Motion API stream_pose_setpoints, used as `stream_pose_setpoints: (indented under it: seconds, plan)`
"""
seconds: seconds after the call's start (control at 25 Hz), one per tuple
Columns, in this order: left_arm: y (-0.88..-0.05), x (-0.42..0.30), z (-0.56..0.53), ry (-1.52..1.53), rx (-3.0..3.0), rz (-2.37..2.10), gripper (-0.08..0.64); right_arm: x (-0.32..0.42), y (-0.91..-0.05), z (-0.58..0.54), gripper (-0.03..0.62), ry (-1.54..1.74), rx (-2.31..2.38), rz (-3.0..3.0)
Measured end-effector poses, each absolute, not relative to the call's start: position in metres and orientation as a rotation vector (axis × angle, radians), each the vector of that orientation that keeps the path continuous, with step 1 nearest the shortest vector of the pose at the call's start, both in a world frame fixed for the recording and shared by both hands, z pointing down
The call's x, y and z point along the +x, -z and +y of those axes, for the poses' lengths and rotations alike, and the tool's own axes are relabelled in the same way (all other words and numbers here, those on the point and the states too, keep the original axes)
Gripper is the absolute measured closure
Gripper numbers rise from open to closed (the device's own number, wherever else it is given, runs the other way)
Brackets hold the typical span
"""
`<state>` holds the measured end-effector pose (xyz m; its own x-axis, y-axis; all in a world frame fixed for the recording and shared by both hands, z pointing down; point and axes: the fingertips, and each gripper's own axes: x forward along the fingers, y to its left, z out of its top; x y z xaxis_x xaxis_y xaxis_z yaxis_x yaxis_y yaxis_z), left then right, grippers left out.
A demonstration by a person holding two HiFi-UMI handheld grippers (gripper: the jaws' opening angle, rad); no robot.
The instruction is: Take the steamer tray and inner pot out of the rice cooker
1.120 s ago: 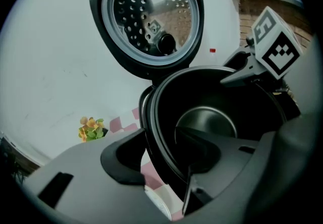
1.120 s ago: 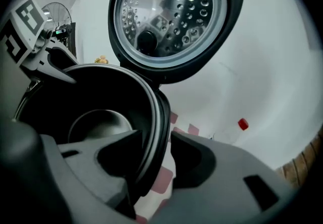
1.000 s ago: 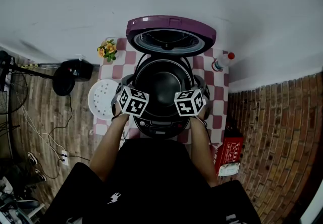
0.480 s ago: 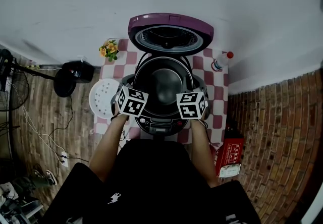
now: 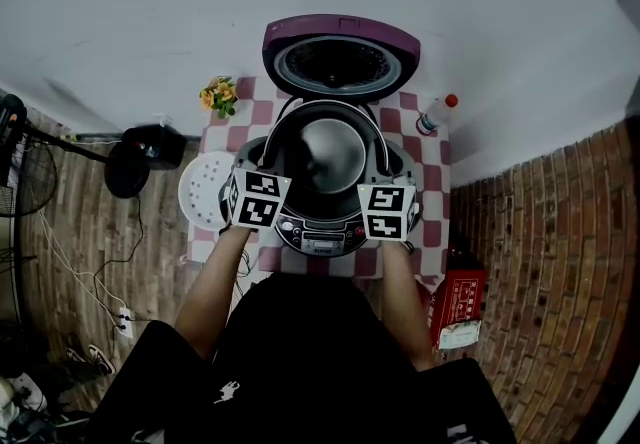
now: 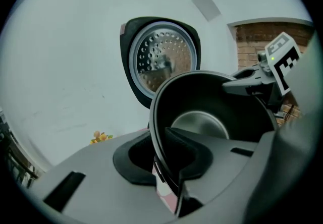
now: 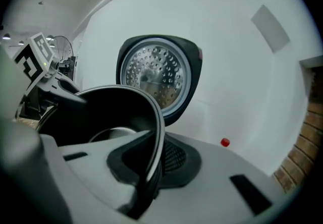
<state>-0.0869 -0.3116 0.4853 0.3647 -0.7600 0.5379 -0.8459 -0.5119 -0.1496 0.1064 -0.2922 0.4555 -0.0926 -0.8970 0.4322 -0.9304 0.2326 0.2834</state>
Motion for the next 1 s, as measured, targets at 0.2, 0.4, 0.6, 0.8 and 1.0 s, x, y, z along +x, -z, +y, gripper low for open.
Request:
stream_pose_setpoints:
  seconds: [0.2, 0.4, 0.6, 0.8, 1.0]
  plan:
    - [-0.456, -0.089, -0.303, -0.722, 2.524, -1.515, 0.523, 0.104, -0.432, -0.278, 0.577, -0.038, 1.757, -2.055]
    - [-0.431, -0.094, -0.290, -0.622, 2.581, -1.559, 0.528, 0.098, -0.406, -0.263, 0.582, 0.042, 1.806, -2.093]
    - [-0.405, -0.100, -0.277, -0.530, 2.628, -1.575, 0.534, 0.092, -0.385, -0.248, 0.584, 0.087, 1.844, -2.113]
    - [-0.388, -0.104, -0.264, -0.440, 2.666, -1.554, 0.538, 0.088, -0.367, -0.231, 0.586, 0.128, 1.880, -2.104]
    - [-0.382, -0.106, -0.254, -0.369, 2.697, -1.533, 0.540, 0.085, -0.357, -0.217, 0.588, 0.184, 1.898, -2.084]
